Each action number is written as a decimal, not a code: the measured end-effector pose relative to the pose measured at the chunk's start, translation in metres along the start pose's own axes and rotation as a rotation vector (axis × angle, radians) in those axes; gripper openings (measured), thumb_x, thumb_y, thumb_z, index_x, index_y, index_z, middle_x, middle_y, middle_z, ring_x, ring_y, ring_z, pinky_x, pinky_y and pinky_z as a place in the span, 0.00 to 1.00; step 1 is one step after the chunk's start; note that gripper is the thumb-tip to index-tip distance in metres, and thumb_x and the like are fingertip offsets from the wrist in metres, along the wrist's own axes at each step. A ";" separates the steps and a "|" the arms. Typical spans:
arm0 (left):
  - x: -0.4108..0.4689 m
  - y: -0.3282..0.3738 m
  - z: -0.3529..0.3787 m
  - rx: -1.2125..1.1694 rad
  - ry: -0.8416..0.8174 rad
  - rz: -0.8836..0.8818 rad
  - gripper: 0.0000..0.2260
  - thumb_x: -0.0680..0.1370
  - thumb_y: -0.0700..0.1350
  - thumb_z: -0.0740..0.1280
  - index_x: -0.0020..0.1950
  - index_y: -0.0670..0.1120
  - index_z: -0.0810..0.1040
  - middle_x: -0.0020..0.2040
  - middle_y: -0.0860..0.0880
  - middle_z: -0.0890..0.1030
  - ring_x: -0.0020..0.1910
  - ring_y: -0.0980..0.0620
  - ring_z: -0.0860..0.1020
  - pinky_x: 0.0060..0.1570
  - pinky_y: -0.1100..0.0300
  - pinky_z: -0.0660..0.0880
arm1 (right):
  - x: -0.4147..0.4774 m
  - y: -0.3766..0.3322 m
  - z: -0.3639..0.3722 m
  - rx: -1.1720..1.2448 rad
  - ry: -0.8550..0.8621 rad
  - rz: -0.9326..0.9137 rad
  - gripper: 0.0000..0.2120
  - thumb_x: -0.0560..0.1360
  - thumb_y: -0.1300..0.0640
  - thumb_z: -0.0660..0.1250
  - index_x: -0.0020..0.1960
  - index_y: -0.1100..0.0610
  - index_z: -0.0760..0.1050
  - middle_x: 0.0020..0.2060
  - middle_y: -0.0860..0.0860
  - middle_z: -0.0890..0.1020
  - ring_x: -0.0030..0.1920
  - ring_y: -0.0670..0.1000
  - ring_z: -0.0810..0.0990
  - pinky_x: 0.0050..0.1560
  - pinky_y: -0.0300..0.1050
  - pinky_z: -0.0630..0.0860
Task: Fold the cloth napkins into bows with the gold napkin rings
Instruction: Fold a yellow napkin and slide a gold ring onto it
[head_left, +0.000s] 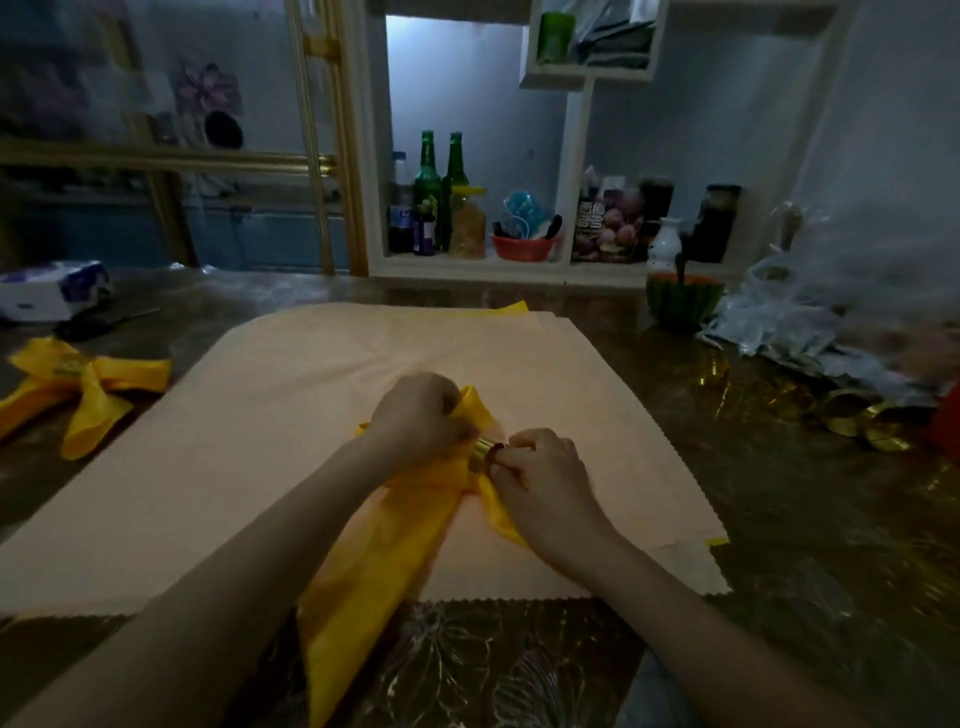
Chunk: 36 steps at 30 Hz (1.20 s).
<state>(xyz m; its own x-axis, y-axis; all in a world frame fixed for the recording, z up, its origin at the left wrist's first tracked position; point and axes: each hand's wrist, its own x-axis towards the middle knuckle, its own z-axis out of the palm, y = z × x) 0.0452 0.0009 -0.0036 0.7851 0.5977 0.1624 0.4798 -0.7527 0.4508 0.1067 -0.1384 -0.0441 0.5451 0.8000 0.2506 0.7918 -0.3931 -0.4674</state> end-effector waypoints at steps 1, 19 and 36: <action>-0.008 -0.003 -0.006 -0.015 -0.014 0.046 0.07 0.73 0.47 0.71 0.46 0.46 0.78 0.43 0.49 0.76 0.44 0.52 0.74 0.42 0.60 0.71 | 0.000 0.000 0.000 0.019 0.017 0.010 0.15 0.81 0.52 0.55 0.60 0.53 0.77 0.63 0.52 0.70 0.60 0.51 0.65 0.59 0.45 0.63; -0.059 -0.008 -0.024 0.022 -0.064 0.338 0.12 0.75 0.47 0.67 0.58 0.51 0.75 0.58 0.55 0.73 0.57 0.58 0.71 0.55 0.66 0.69 | 0.001 -0.006 -0.019 0.139 0.089 -0.212 0.07 0.73 0.58 0.69 0.50 0.55 0.82 0.54 0.40 0.69 0.46 0.34 0.69 0.45 0.21 0.67; -0.057 -0.014 -0.020 -0.072 -0.016 0.282 0.22 0.65 0.57 0.74 0.54 0.53 0.73 0.50 0.55 0.75 0.51 0.55 0.74 0.51 0.58 0.75 | 0.002 -0.008 -0.034 0.321 0.070 -0.098 0.11 0.72 0.55 0.70 0.53 0.55 0.81 0.61 0.44 0.73 0.56 0.40 0.72 0.49 0.30 0.69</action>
<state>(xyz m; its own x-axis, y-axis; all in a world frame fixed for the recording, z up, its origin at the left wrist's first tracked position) -0.0144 -0.0176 -0.0012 0.8898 0.3628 0.2767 0.2133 -0.8668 0.4507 0.1106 -0.1489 -0.0111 0.4973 0.7894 0.3598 0.7204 -0.1447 -0.6783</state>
